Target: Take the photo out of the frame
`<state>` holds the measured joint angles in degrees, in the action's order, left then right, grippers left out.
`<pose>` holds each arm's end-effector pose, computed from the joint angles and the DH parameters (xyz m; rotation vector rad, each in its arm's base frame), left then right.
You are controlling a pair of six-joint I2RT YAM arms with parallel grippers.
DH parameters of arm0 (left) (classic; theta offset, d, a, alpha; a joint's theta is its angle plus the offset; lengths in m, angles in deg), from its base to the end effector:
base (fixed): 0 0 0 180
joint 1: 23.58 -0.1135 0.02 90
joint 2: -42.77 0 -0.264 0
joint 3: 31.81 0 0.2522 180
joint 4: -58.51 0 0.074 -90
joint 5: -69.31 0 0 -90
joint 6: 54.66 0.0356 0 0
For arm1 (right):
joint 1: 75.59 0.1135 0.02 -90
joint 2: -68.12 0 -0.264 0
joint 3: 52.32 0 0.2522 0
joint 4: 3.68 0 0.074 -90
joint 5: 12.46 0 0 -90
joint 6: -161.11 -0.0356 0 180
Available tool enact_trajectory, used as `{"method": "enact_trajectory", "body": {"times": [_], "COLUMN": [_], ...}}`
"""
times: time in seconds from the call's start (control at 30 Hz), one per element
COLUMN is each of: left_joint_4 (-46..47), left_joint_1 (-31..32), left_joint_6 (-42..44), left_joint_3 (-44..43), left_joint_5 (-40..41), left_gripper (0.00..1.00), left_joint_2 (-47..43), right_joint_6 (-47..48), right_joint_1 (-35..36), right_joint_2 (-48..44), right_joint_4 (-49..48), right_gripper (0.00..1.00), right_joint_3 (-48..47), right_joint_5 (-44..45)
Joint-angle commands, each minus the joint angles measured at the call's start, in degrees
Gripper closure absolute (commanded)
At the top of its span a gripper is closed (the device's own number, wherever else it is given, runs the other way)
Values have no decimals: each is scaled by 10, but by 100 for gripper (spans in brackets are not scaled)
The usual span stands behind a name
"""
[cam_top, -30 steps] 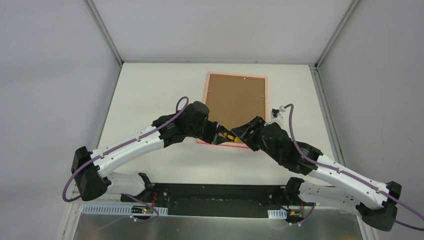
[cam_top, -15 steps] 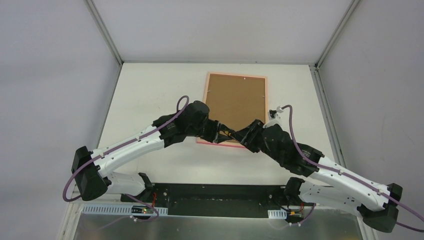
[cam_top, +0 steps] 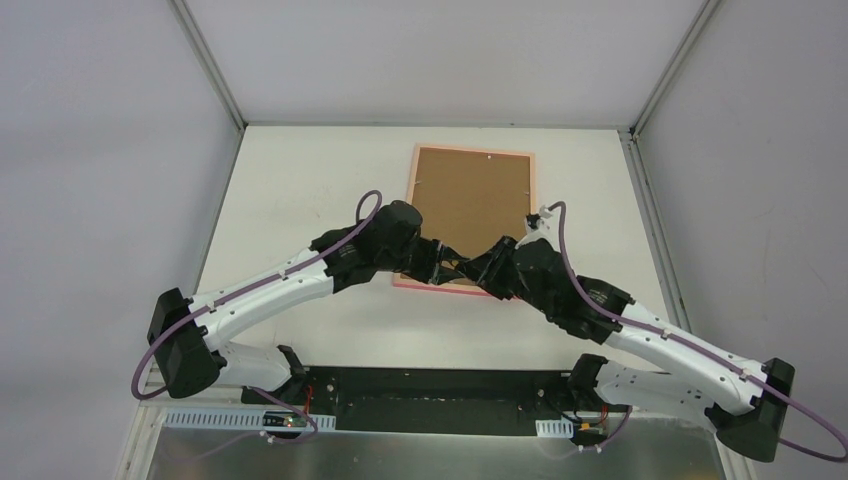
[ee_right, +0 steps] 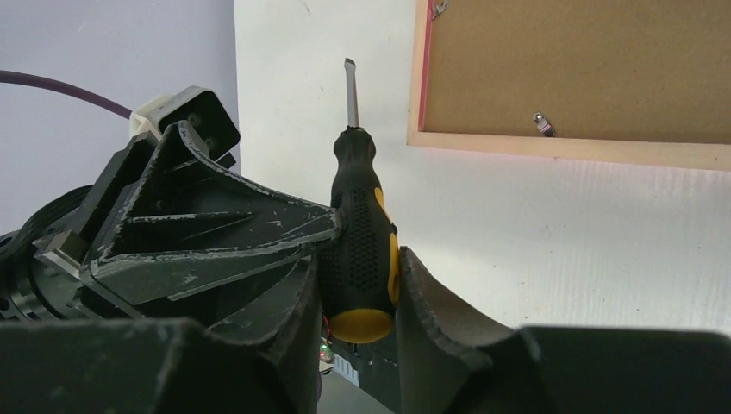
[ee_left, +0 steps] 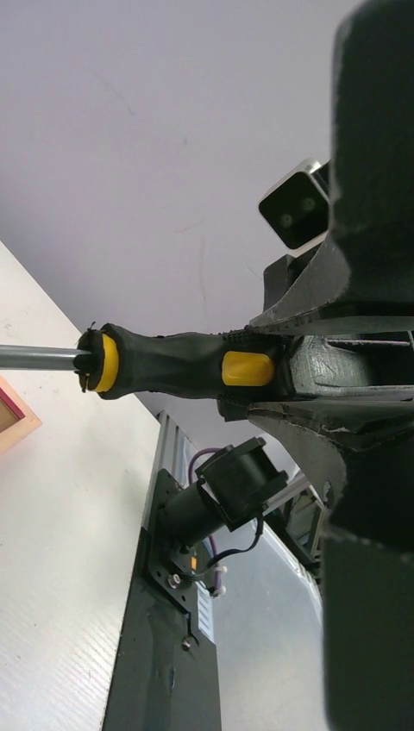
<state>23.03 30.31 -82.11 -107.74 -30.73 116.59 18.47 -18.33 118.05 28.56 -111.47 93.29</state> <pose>0.1656 -0.2376 0.3163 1.3062 -2.3496 1.4604 0.1156 0.1619 0.3136 0.1065 2.0887 0.9626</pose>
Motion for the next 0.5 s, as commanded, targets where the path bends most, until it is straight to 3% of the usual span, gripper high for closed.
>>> {"method": "enact_trajectory", "body": {"times": [0.0,0.13,0.27,0.33,0.47], "left_joint_4": [25,30,36,36,20], "left_joint_1": [5,6,5,4,-5], "left_joint_6": [-41,-30,11,37,89], "left_joint_3": [-6,2,-8,-13,4], "left_joint_5": [-41,-42,-34,-33,-25], "left_gripper": [100,99,42,29,24], "left_joint_2": [-8,-9,-5,-5,-27], "right_joint_6": [47,81,92,92,91], "right_joint_1": [-8,-8,-9,-9,-12], "right_joint_2": [-8,-18,-20,-28,-41], "right_joint_4": [-12,3,19,30,52], "right_gripper": [97,100,100,100,100], "right_joint_3": [-23,-28,-33,-31,-32], "right_joint_5": [12,-3,-12,-7,-10]}}
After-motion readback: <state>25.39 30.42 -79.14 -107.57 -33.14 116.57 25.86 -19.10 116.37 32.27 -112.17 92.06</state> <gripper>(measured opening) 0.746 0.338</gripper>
